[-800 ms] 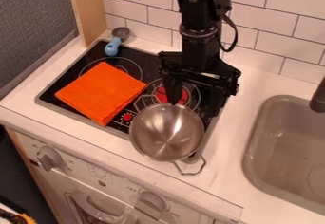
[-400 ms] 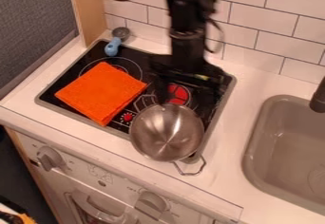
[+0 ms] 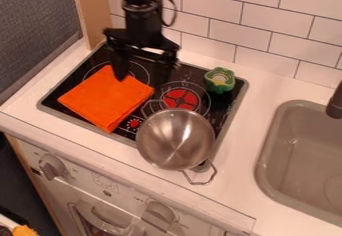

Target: Move the orange cloth on the right burner

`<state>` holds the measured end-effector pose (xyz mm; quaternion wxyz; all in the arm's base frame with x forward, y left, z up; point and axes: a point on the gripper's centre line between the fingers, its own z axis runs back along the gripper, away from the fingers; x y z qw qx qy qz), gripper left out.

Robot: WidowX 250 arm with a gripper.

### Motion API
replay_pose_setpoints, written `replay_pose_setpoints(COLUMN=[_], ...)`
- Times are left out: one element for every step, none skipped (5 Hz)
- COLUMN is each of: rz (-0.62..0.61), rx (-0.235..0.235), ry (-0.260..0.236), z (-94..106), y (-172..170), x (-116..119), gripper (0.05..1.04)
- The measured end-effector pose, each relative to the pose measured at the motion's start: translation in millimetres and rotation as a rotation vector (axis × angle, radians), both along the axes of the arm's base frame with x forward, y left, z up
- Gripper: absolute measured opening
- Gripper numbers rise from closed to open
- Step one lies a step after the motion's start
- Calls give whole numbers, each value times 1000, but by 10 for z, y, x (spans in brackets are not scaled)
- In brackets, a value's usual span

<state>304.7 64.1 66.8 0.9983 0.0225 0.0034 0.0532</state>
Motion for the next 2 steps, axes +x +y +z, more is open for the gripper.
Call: replay_pose_setpoints(rz=[16, 28], rx=[72, 108], ry=[52, 72], z=[-136, -280], y=[189, 291], x=[103, 173], gripper=[1000, 1000])
